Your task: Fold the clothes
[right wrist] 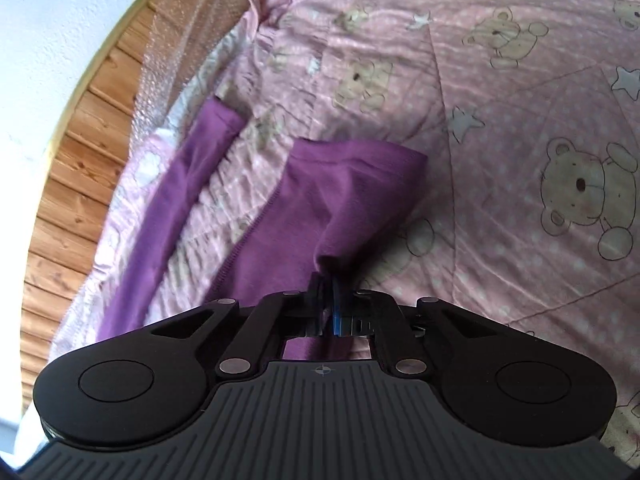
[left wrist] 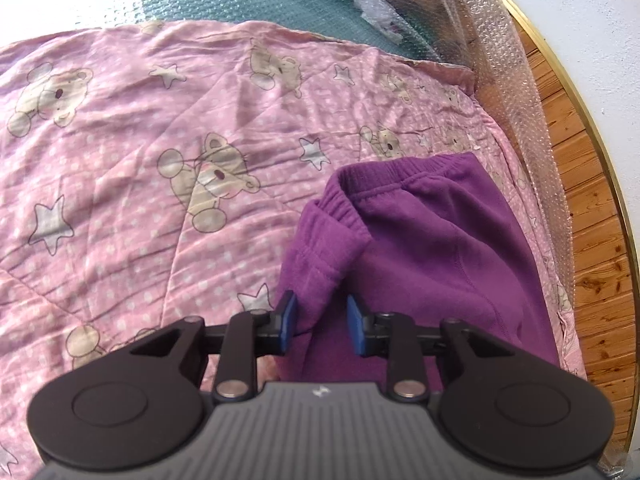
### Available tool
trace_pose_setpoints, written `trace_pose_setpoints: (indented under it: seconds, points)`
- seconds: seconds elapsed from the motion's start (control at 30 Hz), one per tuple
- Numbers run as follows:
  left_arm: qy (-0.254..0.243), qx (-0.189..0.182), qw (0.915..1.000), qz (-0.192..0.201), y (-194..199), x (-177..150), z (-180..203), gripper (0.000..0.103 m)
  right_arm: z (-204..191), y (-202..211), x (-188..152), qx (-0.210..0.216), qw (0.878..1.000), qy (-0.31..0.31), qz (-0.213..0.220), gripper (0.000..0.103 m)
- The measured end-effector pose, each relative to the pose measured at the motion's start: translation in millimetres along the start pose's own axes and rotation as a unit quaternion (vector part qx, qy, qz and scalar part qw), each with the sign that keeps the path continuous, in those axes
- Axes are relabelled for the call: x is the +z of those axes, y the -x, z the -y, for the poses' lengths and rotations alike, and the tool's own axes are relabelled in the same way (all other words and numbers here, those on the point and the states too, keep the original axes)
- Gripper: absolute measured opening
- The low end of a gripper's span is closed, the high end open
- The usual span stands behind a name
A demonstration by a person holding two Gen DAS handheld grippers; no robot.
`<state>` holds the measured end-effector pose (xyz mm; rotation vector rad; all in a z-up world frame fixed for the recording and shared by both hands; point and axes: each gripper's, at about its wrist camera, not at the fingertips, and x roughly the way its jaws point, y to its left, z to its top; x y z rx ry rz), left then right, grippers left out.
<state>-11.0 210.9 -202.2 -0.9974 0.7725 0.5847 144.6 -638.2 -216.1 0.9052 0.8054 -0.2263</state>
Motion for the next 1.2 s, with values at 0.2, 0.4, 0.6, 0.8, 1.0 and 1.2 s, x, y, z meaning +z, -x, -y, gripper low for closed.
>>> trace_pose_setpoints:
  seconds: [0.2, 0.4, 0.6, 0.8, 1.0, 1.2]
  points:
    - [-0.054, 0.009, 0.9984, 0.015, -3, -4, 17, 0.074, 0, -8, -3, -0.001, 1.000, 0.011, -0.006, 0.026]
    - [-0.098, -0.015, 0.9948, 0.022, -5, 27, 70, 0.002, -29, 6, 16, 0.001, 0.999, 0.043, 0.020, 0.000]
    - [-0.121, -0.124, 0.9842, 0.038, 54, 123, 164, 0.002, -84, 80, 73, 0.104, 0.987, 0.009, 0.120, 0.000]
    - [-0.168, -0.125, 0.9776, -0.018, 76, 139, 147, 0.002, -81, 126, 49, 0.141, 0.984, 0.026, 0.109, 0.000]
    - [-0.120, -0.071, 0.9890, -0.051, 47, 109, 79, 0.002, -49, 52, -9, 0.051, 0.998, -0.027, -0.021, 0.030]
    - [-0.075, -0.030, 0.9946, -0.066, 26, 79, 26, 0.002, -121, 10, 0, 0.003, 0.997, 0.070, -0.018, 0.068]
